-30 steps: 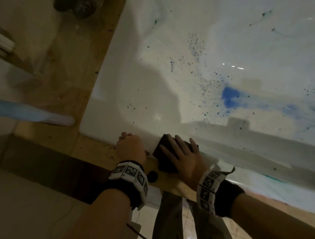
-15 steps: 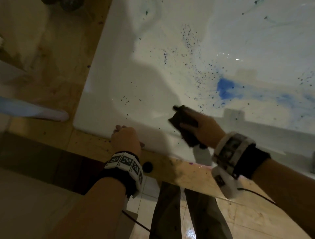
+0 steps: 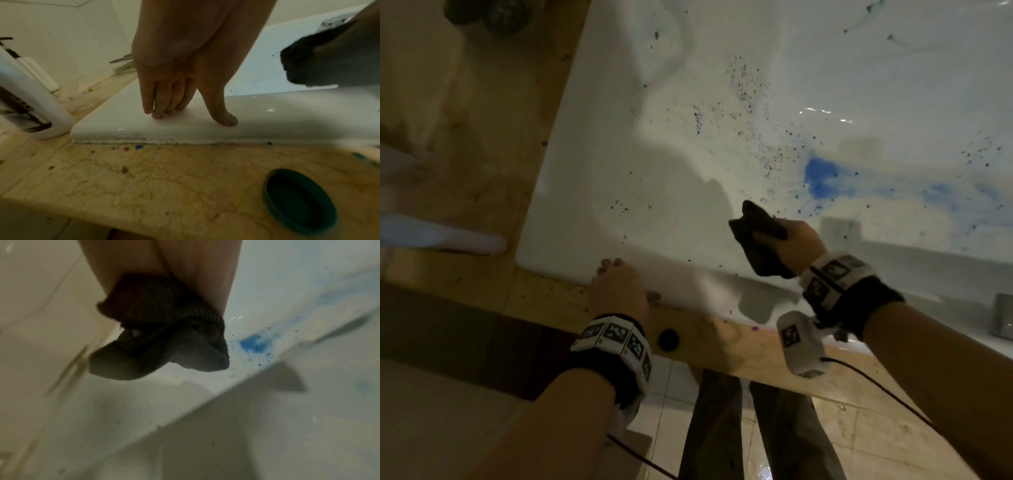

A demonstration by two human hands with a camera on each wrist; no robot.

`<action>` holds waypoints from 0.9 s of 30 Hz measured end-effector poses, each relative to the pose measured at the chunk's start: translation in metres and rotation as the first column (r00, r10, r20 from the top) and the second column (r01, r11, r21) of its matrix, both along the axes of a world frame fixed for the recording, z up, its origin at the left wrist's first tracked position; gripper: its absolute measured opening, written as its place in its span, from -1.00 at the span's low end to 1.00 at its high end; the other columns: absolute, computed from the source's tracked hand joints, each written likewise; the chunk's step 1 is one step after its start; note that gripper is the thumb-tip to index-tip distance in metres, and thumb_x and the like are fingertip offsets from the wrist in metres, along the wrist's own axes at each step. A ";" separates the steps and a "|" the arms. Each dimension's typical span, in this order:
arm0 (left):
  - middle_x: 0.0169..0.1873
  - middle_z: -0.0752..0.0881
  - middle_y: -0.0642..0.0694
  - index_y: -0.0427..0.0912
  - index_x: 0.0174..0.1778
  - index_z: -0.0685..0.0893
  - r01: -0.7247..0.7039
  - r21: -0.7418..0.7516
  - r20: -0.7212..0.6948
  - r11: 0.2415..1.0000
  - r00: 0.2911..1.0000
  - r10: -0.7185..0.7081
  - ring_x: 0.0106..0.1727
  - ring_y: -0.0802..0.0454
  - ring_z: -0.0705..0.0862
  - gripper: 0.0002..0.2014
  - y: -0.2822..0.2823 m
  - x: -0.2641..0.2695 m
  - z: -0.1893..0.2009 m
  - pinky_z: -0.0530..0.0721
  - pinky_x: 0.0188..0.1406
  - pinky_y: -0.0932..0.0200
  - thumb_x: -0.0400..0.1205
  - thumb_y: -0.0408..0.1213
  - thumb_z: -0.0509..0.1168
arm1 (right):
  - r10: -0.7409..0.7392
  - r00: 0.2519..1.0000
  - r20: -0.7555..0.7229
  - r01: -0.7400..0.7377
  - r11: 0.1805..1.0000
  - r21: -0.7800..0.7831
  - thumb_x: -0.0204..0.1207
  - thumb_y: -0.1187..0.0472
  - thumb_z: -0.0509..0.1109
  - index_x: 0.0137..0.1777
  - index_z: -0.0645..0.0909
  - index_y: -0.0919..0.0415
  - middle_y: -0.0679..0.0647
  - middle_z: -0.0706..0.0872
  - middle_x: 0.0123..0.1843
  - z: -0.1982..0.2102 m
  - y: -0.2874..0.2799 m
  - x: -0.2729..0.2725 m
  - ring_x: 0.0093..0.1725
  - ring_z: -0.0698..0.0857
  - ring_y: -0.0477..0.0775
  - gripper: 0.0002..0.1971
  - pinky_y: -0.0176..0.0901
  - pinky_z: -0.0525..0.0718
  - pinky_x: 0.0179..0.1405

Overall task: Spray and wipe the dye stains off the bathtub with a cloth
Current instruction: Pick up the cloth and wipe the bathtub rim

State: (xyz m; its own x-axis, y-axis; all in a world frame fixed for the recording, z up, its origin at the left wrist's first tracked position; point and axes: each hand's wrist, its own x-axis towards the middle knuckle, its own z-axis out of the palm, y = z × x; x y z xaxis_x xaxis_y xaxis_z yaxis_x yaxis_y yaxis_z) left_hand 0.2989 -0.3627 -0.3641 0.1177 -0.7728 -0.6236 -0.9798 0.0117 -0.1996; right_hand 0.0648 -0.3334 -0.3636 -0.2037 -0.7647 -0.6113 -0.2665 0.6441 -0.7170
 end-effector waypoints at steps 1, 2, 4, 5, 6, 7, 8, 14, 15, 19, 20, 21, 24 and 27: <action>0.37 0.45 -0.30 -0.40 0.42 0.36 0.006 -0.009 0.001 1.000 1.000 -0.006 0.36 -0.19 0.49 -0.39 0.000 -0.001 0.000 0.46 0.33 0.02 0.57 -0.11 0.35 | 0.028 1.000 0.005 -0.028 0.999 -0.022 0.59 0.14 0.33 0.30 0.60 0.15 0.06 0.73 -0.06 0.004 0.004 -0.004 -0.30 0.66 -0.16 -0.70 -0.63 0.48 -0.40; 0.37 0.44 -0.31 -0.41 0.42 0.35 0.012 -0.016 0.003 1.000 1.000 -0.012 0.37 -0.20 0.48 -0.40 0.001 0.000 -0.001 0.46 0.34 0.01 0.58 -0.14 0.34 | 0.120 0.992 0.027 -0.119 0.993 -0.025 0.59 0.13 0.32 0.36 0.54 0.09 0.01 0.71 -0.01 0.009 0.011 -0.002 -0.26 0.63 -0.18 -0.65 -0.65 0.48 -0.33; 0.42 0.38 -0.32 -0.40 0.47 0.27 -0.013 -0.008 0.003 1.000 1.000 0.013 0.41 -0.21 0.43 -0.25 0.005 0.002 -0.002 0.46 0.35 -0.03 0.52 -0.03 0.39 | 0.573 0.803 -0.167 -0.578 0.816 0.017 0.57 0.00 0.31 0.56 0.26 -0.07 0.05 0.58 0.33 0.005 0.041 0.009 0.14 0.63 -0.06 -0.44 -0.45 0.55 0.13; 0.46 0.33 -0.32 -0.39 0.50 0.23 -0.030 0.001 -0.002 1.000 1.000 0.030 0.44 -0.21 0.39 -0.17 0.006 0.004 -0.004 0.44 0.36 -0.04 0.49 0.04 0.41 | 0.748 0.589 -0.307 -0.764 0.639 0.092 0.55 -0.08 0.31 0.61 0.03 -0.14 0.10 0.37 0.54 -0.004 0.057 0.016 0.44 0.46 0.08 -0.29 -0.24 0.38 0.45; 0.49 0.29 -0.32 -0.39 0.52 0.20 -0.030 0.002 -0.012 1.000 0.999 0.031 0.47 -0.21 0.36 -0.12 0.007 0.005 -0.007 0.43 0.38 -0.05 0.47 0.09 0.41 | 0.805 0.425 -0.414 -0.846 0.515 0.134 0.52 -0.15 0.30 0.61 -0.17 -0.20 0.10 0.13 0.65 -0.013 0.067 0.019 0.60 0.21 0.16 -0.18 -0.04 0.10 0.58; 0.50 0.28 -0.32 -0.39 0.53 0.18 -0.028 0.002 -0.019 1.000 0.999 0.028 0.48 -0.21 0.35 -0.10 0.008 0.006 -0.008 0.42 0.39 -0.05 0.46 0.11 0.41 | 0.802 0.367 -0.471 -0.866 0.479 0.141 0.51 -0.19 0.29 0.58 -0.26 -0.22 0.07 0.00 0.68 -0.019 0.071 0.021 0.65 0.06 0.16 -0.15 0.00 -0.07 0.59; 0.49 0.28 -0.32 -0.39 0.52 0.19 -0.025 -0.006 -0.026 1.000 0.999 0.025 0.48 -0.21 0.35 -0.10 0.007 0.006 -0.008 0.42 0.39 -0.05 0.46 0.10 0.41 | 0.786 0.398 -0.473 -0.846 0.514 0.143 0.53 -0.19 0.26 0.59 -0.24 -0.22 0.03 -0.02 0.68 -0.018 0.069 0.021 0.65 0.04 0.13 -0.18 -0.03 -0.07 0.59; 0.46 0.34 -0.33 -0.41 0.49 0.24 -0.001 -0.032 -0.011 1.000 1.000 0.001 0.46 -0.22 0.39 -0.30 0.007 0.003 -0.003 0.46 0.38 -0.05 0.56 -0.11 0.36 | 0.183 0.975 -0.127 -0.160 0.972 0.171 0.58 -0.06 0.28 0.14 0.67 0.05 0.09 0.77 0.01 -0.011 0.023 0.026 -0.14 0.73 0.07 -0.72 -0.12 0.72 -0.08; 0.47 0.34 -0.33 -0.41 0.50 0.23 -0.004 -0.032 -0.011 0.999 1.000 0.003 0.46 -0.22 0.39 -0.29 0.007 0.002 -0.003 0.46 0.39 -0.05 0.57 -0.11 0.35 | -0.045 0.998 -0.044 0.052 0.983 0.175 0.58 0.00 0.30 0.06 0.69 0.15 0.11 0.76 -0.01 -0.012 0.015 0.018 -0.14 0.69 0.05 -0.74 -0.17 0.64 -0.08; 0.47 0.33 -0.34 -0.41 0.52 0.20 -0.004 -0.037 -0.022 0.999 1.000 0.003 0.45 -0.22 0.39 -0.13 0.006 0.003 -0.006 0.45 0.39 -0.05 0.49 0.08 0.39 | -0.094 0.994 -0.057 0.099 0.990 0.099 0.59 0.15 0.33 0.21 0.63 0.26 0.05 0.65 -0.02 -0.008 0.019 -0.014 -0.02 0.59 0.02 -0.73 -0.28 0.38 -0.01; 0.48 0.31 -0.35 -0.42 0.54 0.17 0.003 -0.032 -0.017 0.999 1.000 -0.004 0.47 -0.22 0.37 -0.10 0.007 0.004 -0.007 0.43 0.40 -0.05 0.48 0.11 0.39 | 0.041 0.998 -0.051 -0.037 0.996 0.085 0.56 0.11 0.36 0.26 0.61 0.20 0.04 0.66 -0.01 -0.003 0.028 -0.010 -0.02 0.61 0.01 -0.68 -0.24 0.44 0.03; 0.49 0.29 -0.36 -0.43 0.54 0.15 0.009 -0.025 -0.015 1.000 1.000 -0.009 0.48 -0.23 0.36 -0.08 0.009 0.005 -0.006 0.41 0.42 -0.05 0.48 0.11 0.38 | 0.234 0.968 -0.087 -0.227 0.970 0.081 0.54 0.08 0.37 0.37 0.53 0.14 0.06 0.67 0.10 -0.001 0.040 -0.003 0.07 0.63 0.04 -0.59 -0.20 0.48 0.14; 0.47 0.32 -0.34 -0.41 0.51 0.20 0.004 -0.006 -0.008 1.000 1.000 -0.004 0.46 -0.23 0.38 -0.12 0.010 0.005 -0.006 0.42 0.39 -0.05 0.47 0.10 0.40 | 0.734 0.576 -0.358 -0.711 0.667 0.222 0.53 -0.13 0.29 0.64 -0.04 -0.08 0.07 0.15 0.65 -0.006 0.070 0.024 0.60 0.20 0.11 -0.23 -0.01 0.06 0.59; 0.39 0.40 -0.30 -0.39 0.44 0.29 0.009 0.021 0.017 1.000 1.000 -0.009 0.39 -0.20 0.44 -0.18 0.005 0.001 0.000 0.46 0.35 -0.02 0.46 0.11 0.41 | 0.687 0.598 -0.413 -0.672 0.710 0.210 0.57 -0.14 0.24 0.63 0.01 -0.13 0.02 0.25 0.62 -0.012 0.064 0.029 0.55 0.31 0.09 -0.31 -0.01 0.20 0.56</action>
State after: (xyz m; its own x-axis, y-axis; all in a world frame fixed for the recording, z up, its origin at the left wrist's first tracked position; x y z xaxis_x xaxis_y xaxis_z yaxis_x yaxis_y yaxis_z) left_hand 0.3002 -0.3576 -0.3643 0.1219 -0.7607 -0.6376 -0.9761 0.0246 -0.2160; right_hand 0.0937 -0.2689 -0.3755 0.1240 -0.7761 -0.6184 -0.9060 0.1657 -0.3896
